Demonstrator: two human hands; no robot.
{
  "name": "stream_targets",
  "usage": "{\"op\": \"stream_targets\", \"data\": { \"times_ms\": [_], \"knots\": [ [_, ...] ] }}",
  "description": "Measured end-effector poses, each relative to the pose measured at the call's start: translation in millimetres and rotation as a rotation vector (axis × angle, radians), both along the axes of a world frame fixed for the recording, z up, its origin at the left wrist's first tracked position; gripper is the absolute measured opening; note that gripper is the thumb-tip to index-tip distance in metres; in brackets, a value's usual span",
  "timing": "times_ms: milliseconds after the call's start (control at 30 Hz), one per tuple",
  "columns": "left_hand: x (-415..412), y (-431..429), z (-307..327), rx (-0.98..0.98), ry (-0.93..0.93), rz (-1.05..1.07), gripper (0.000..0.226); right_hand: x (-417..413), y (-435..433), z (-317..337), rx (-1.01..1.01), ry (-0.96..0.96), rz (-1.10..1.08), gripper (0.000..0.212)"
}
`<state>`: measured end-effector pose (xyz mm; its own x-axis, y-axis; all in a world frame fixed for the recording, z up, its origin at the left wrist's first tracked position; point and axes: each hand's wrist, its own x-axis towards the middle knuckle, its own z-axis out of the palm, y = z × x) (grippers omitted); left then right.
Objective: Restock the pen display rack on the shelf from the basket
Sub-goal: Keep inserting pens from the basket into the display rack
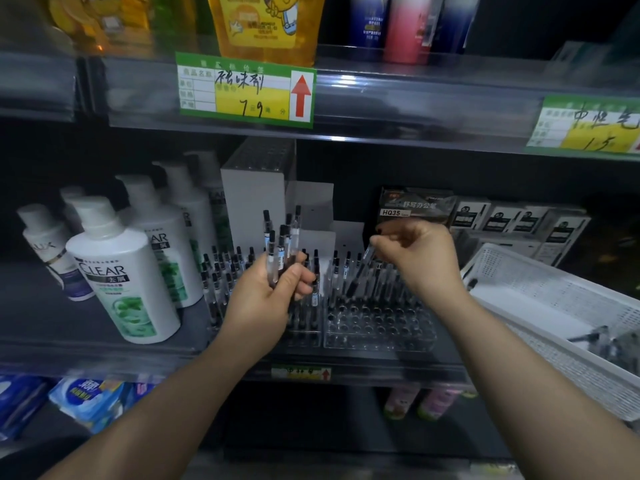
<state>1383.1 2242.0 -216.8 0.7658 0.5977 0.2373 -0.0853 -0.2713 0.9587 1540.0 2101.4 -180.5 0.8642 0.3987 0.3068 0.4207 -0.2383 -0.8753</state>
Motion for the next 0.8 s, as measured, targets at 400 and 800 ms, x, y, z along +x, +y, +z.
{"op": "stream_targets", "data": {
  "times_ms": [400,800],
  "knots": [
    [-1.6,1.1,-3.2,0.075,0.019,0.015,0.018,-7.7,16.4,-31.1,-0.297,-0.202,0.06,0.016],
    [-1.2,-2.2,-4.8,0.019,0.05,-0.021,0.014,-6.5,17.2,-37.2,-0.33,-0.264,0.085,0.016]
  ]
}}
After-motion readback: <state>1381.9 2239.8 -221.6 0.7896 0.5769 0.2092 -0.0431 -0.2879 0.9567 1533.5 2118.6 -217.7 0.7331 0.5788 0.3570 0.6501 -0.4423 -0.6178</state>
